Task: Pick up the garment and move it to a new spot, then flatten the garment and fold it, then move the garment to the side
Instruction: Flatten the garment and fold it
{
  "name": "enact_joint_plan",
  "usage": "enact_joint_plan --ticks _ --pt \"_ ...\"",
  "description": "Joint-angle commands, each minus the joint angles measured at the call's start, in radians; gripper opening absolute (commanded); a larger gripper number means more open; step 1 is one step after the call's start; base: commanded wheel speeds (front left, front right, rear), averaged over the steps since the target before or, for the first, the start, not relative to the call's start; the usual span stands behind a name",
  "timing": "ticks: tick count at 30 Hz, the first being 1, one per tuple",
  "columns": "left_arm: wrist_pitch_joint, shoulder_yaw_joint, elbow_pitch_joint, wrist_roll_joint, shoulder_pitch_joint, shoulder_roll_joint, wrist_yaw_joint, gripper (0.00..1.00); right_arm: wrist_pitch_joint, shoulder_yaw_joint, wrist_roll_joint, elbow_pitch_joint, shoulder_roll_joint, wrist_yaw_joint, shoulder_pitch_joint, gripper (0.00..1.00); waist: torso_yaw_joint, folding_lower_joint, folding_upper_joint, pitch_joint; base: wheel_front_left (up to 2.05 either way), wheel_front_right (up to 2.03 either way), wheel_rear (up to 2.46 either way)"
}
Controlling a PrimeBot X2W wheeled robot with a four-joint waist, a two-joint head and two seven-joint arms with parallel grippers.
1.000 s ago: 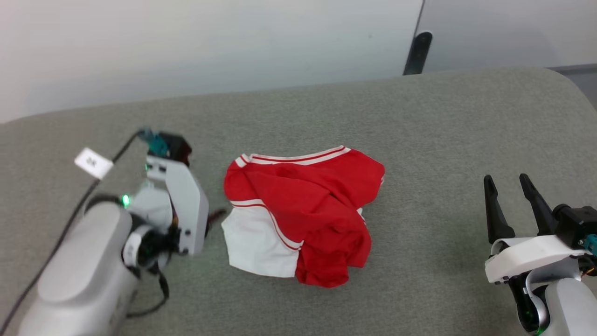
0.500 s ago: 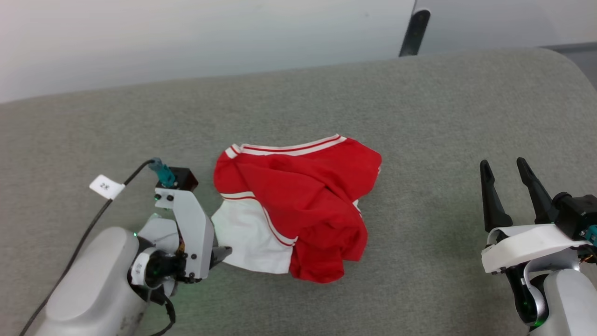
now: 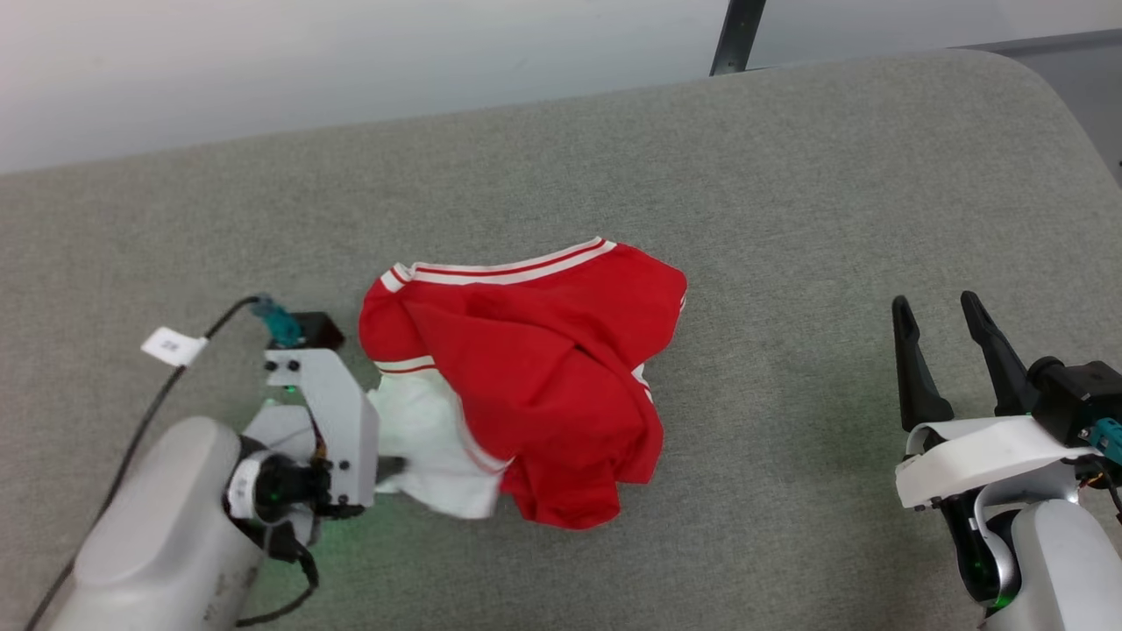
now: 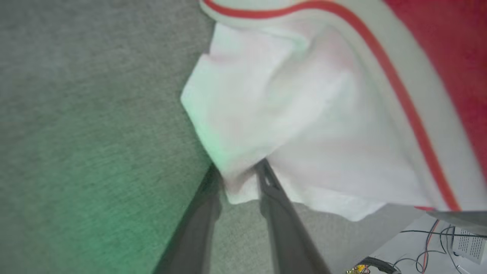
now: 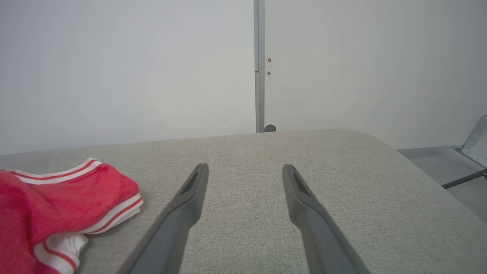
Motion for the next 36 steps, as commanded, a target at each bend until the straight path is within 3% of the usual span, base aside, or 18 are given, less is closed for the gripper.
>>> enact_joint_plan --ticks 1,5,17,28,36 --pt "0.002 -0.025 0.043 0.001 0.039 -0.025 0.003 0.0 -0.007 -0.002 0.003 0.002 0.001 0.0 -0.005 1.0 0.0 0.0 -0.0001 -0.001 0.0 0.0 0.0" --pt "0.019 -0.036 0.038 0.014 0.016 0.001 -0.024 0.0 -0.007 -0.009 -0.005 0.008 -0.002 0.0 0.002 1.0 0.01 0.0 -0.0001 -0.013 0.0 0.0 0.0" --pt "0.051 -0.039 -0.079 0.103 -0.055 0.197 -0.059 0.0 0.002 -0.019 -0.014 0.012 -0.006 0.0 0.021 1.0 0.066 0.0 -0.0001 -0.063 0.0 0.0 0.0" --pt "0.048 -0.046 -0.096 0.205 -0.035 0.371 -0.038 0.0 0.016 -0.015 -0.012 -0.001 -0.015 0.0 0.035 1.0 0.073 0.0 -0.0001 -0.082 0.0 0.0 0.0" --pt "0.034 -0.03 -0.036 0.217 0.018 0.432 0.009 0.0 0.025 -0.019 -0.009 -0.017 -0.019 0.0 0.04 1.0 0.056 0.0 -0.0001 -0.069 0.0 0.0 0.0"
